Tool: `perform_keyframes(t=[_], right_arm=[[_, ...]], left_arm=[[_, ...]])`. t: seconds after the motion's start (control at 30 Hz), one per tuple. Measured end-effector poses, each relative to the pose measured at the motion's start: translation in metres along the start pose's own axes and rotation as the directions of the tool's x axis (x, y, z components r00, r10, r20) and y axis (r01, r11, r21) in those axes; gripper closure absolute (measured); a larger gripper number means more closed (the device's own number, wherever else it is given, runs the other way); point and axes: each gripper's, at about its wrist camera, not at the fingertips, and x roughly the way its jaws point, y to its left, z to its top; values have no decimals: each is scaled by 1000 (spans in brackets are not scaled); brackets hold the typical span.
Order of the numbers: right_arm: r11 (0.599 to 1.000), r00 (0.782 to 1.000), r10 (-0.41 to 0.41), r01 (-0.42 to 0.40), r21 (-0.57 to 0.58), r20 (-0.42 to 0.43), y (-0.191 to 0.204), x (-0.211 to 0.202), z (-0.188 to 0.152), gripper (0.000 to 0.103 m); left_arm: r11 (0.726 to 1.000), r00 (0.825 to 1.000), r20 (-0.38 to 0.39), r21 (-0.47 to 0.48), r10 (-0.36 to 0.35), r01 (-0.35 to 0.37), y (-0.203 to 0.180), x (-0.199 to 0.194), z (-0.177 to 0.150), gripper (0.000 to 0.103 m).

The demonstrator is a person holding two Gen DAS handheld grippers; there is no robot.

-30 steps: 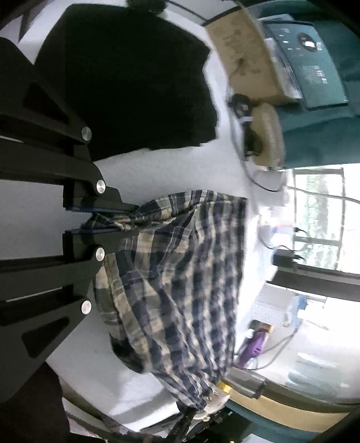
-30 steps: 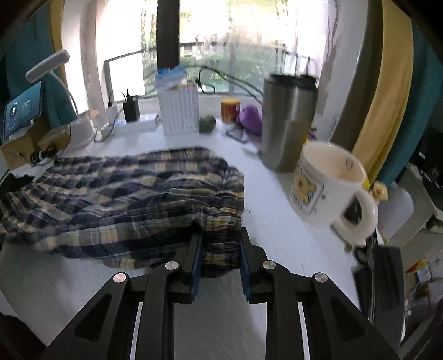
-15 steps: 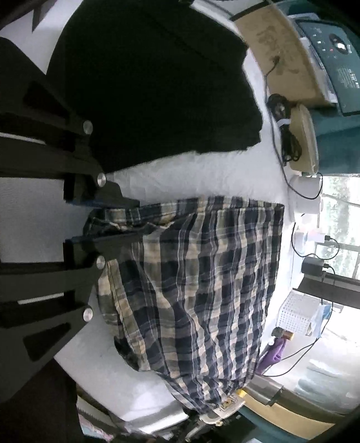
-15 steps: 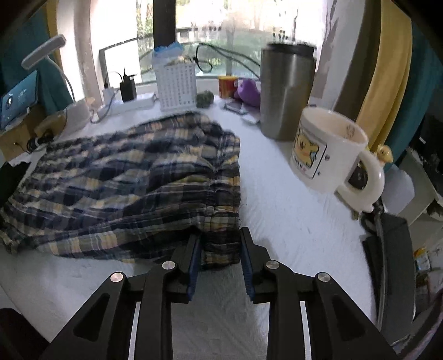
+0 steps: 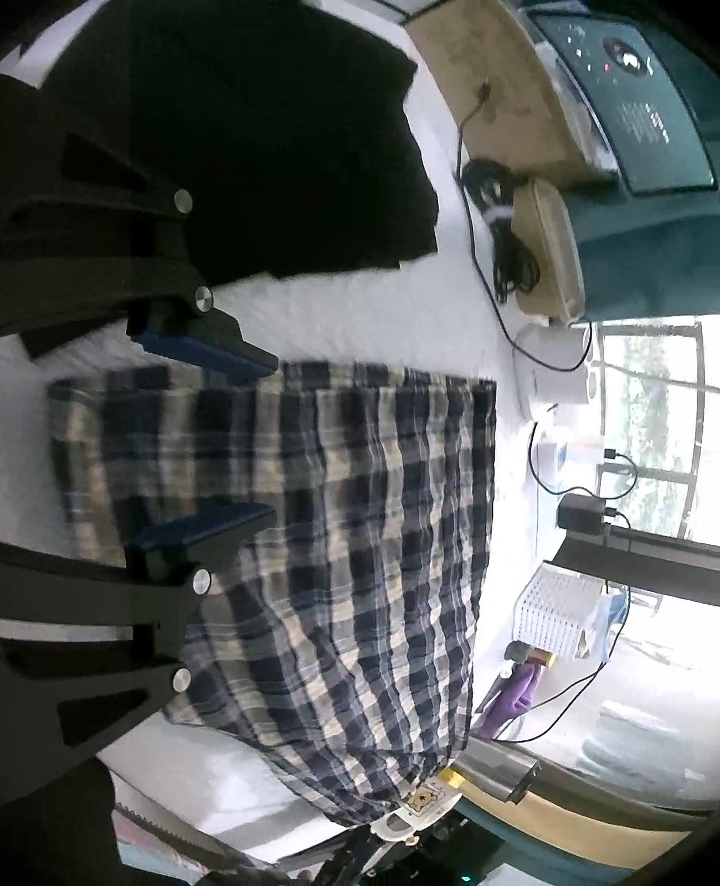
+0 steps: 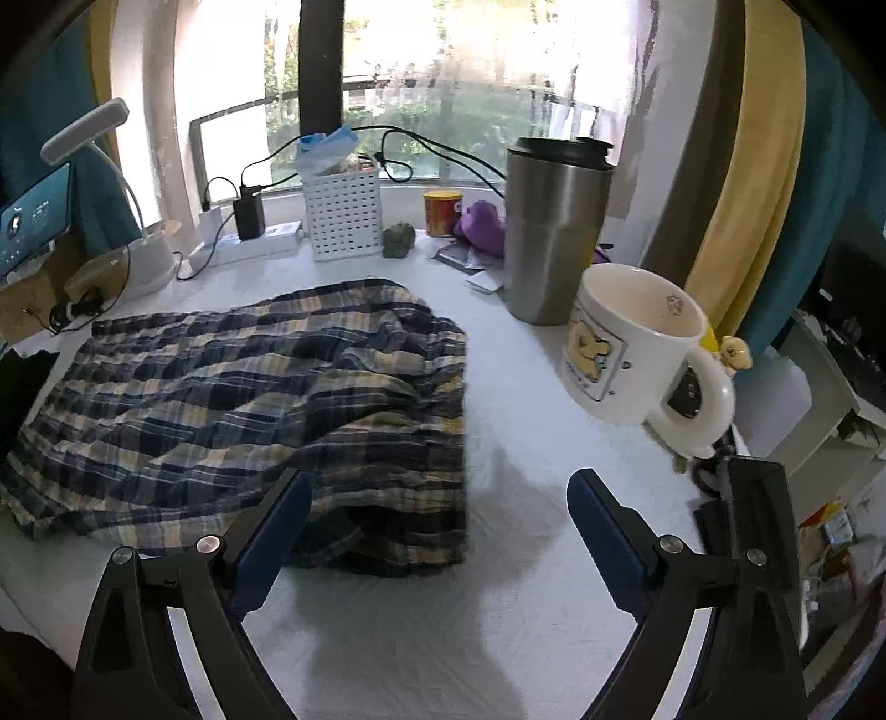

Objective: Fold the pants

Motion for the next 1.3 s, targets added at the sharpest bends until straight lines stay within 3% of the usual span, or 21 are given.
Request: perform_keyframes(t=[0.17, 0.23, 0.3, 0.4, 0.5, 0.7, 1.07, 1.13, 1.27, 1.3], right_arm=[[999, 999, 41, -41, -17, 3, 16, 6, 4, 9], [998, 999, 51, -51, -22, 7, 21, 9, 8, 9], [998, 998, 59, -59, -26, 10, 25, 11, 11, 9], [996, 997, 76, -76, -41, 4, 36, 17, 14, 9], [993, 995, 98, -97, -61, 0, 48, 21, 16, 9], [989, 992, 113, -117, -88, -48, 68, 41, 13, 9], [987, 989, 126, -132, -88, -75, 74, 54, 17, 9], [987, 989, 129, -135, -90, -68, 76, 53, 19, 9], [985, 989, 139, -144, -96, -56, 81, 52, 24, 9], [985, 989, 140, -144, -99, -53, 81, 52, 25, 9]], left_arm=[[1000, 999, -45, -23, 15, -16, 4, 22, 3, 56], [999, 999, -43, -31, -24, 23, 7, 25, 2, 57], [999, 998, -44, -10, -36, 36, 5, 27, 0, 79], [1000, 998, -56, 8, -20, 21, 3, 30, -2, 99], [1000, 1000, -29, 9, 3, -3, 6, 25, -2, 100], [998, 998, -27, -14, 60, -60, 22, 28, -6, 101], [998, 999, -34, -58, 27, -29, 36, 16, -1, 99], [999, 1000, -9, -44, 27, -27, 33, 12, 8, 94], [1000, 1000, 23, -1, 10, -10, 25, 21, 28, 64], [1000, 1000, 23, 9, 12, -12, 24, 26, 34, 63]])
